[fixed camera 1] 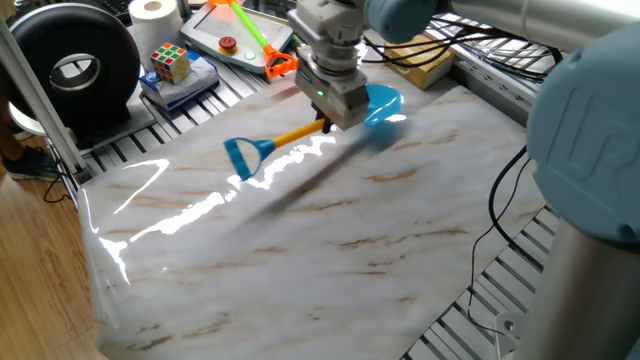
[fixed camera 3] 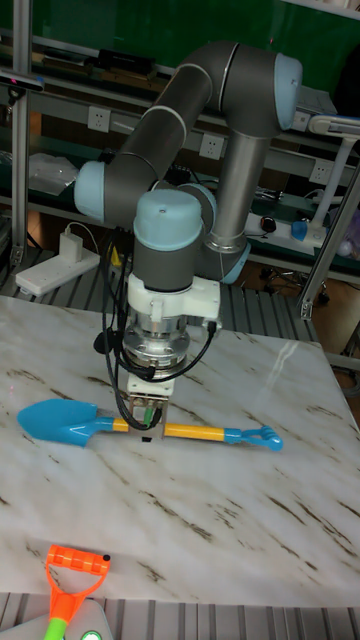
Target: Use a shovel to scoop up an object
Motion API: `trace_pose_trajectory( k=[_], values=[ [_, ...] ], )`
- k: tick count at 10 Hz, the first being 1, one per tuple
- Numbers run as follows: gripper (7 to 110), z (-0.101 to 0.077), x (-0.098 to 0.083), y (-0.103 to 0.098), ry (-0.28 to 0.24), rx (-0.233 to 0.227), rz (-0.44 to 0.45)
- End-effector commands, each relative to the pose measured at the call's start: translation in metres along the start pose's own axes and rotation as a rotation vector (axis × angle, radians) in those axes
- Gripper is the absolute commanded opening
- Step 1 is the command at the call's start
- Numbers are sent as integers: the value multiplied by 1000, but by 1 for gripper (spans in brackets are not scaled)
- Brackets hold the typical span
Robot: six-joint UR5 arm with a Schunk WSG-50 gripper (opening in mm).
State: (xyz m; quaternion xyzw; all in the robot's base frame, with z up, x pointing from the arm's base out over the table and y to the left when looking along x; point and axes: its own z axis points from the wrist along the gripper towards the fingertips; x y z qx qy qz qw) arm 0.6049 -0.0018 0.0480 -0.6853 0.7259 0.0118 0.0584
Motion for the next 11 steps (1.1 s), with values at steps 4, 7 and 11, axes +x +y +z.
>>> trace_pose_trajectory(
  k=[4,7,11],
  values=[
    [7,-8,-21,4,-16,-20,150],
    [7,-11,-53,4,-142,-32,190],
    [7,-10,-48,2,-123,-27,277]
  ],
)
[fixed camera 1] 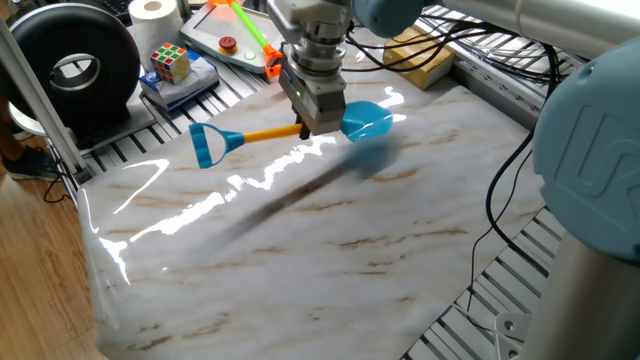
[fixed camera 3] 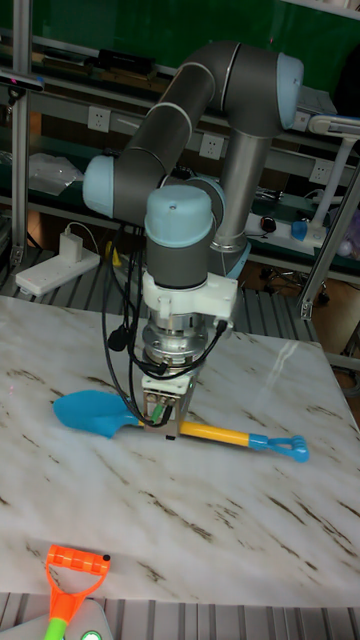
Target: Use a shovel to scoop up an object
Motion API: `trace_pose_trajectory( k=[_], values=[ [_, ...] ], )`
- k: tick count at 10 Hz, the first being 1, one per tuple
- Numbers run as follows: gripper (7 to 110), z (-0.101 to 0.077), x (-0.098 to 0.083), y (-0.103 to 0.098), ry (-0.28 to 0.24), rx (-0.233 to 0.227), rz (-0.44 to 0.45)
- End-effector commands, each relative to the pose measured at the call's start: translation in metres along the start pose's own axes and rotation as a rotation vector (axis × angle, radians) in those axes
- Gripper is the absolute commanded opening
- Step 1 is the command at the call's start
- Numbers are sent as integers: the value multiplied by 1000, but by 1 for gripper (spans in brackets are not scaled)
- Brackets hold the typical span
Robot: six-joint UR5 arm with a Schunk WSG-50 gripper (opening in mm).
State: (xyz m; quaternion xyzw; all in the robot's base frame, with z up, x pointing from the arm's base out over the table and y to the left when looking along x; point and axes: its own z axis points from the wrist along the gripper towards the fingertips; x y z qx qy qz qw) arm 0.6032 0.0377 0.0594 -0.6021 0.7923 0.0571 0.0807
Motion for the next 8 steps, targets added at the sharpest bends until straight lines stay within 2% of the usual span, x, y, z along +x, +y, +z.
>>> trace_pose_trajectory(
  k=[1,2,3,4,5,8],
  values=[
    [7,-3,-26,9,-106,-41,57],
    [7,-7,-49,16,-199,-69,28],
    [7,-9,-59,15,-240,-64,14],
    [7,-11,-61,13,-252,-51,-13],
    [7,-12,-40,7,-193,-31,-46],
    [7,-12,-28,-11,-150,27,-90]
  ],
)
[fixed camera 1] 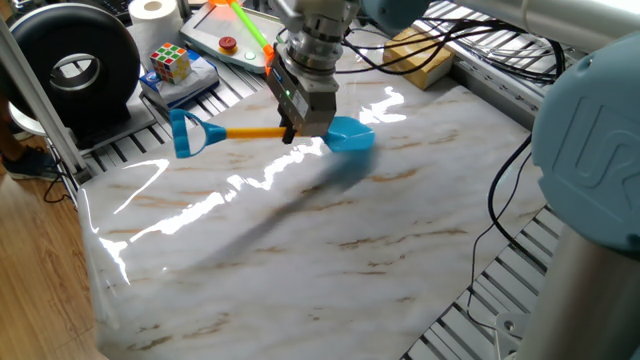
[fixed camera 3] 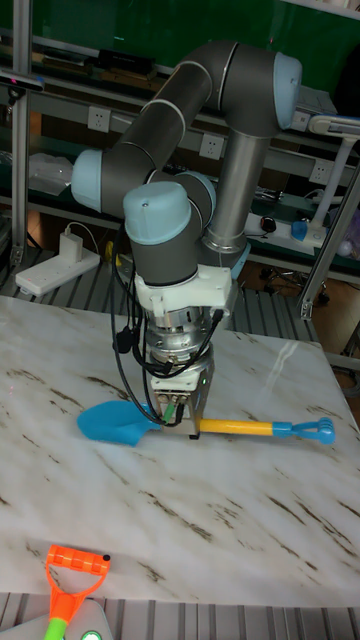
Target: Use a shovel to scoop up an object
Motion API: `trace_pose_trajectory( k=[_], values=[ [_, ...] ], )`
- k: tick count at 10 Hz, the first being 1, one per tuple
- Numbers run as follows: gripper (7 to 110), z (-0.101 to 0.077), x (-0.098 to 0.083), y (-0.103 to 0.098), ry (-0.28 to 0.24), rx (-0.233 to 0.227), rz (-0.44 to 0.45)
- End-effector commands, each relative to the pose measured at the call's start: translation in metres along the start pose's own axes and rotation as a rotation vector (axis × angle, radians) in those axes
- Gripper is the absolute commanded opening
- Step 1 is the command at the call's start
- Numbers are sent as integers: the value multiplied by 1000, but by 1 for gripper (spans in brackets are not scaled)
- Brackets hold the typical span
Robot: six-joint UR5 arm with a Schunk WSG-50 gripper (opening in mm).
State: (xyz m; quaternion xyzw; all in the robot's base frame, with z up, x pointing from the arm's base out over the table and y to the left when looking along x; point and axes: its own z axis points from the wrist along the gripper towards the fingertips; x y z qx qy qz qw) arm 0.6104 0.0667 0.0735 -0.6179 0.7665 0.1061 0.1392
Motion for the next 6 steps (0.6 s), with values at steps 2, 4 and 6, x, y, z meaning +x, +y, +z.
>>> trace_pose_trajectory(
  k=[2,4,6],
  values=[
    [7,-5,7,-20,20,63,-115],
    [7,-5,8,-24,26,82,-156],
    [7,-5,11,-22,39,78,-165]
  ],
)
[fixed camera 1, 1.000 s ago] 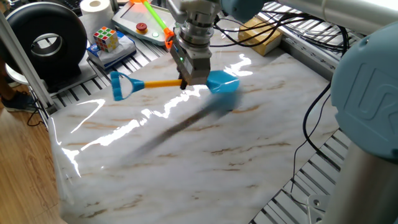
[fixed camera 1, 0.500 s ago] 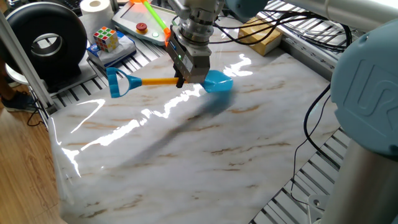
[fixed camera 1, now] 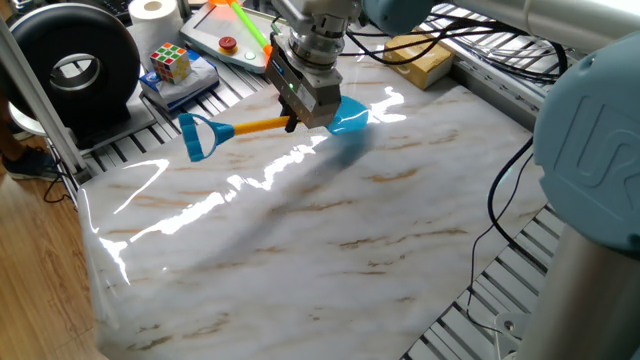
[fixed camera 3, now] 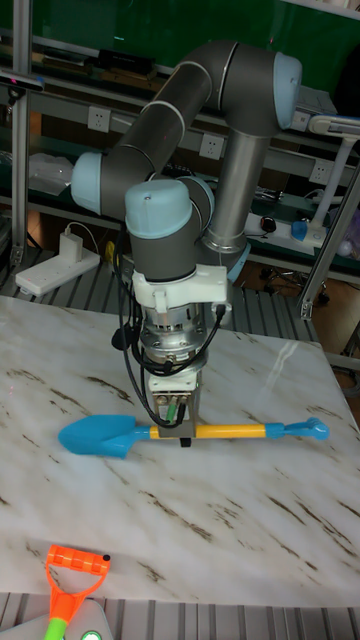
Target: Use a shovel to scoop up an object
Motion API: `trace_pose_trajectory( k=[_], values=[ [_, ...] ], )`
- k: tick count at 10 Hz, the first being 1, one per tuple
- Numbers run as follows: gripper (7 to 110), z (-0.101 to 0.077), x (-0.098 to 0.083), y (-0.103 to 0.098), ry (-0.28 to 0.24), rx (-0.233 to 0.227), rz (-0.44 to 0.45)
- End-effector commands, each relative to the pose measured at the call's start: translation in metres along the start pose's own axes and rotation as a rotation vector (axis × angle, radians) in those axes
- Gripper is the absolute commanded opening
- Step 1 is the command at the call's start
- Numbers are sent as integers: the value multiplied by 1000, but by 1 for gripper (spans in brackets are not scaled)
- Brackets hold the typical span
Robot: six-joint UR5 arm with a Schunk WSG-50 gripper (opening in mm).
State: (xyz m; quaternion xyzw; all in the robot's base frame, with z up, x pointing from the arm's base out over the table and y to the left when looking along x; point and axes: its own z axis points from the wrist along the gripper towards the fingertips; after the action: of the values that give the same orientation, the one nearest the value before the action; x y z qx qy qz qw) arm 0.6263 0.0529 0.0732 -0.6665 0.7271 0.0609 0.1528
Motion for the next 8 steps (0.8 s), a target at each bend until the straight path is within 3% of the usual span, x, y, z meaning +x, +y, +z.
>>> trace_pose_trajectory(
  k=[1,4,6,8],
  values=[
    [7,-2,5,-3,15,12,-26],
    [7,-2,1,-8,-1,29,-69],
    [7,-3,12,-7,43,24,-110],
    [7,-3,14,-3,49,5,-144]
  ],
)
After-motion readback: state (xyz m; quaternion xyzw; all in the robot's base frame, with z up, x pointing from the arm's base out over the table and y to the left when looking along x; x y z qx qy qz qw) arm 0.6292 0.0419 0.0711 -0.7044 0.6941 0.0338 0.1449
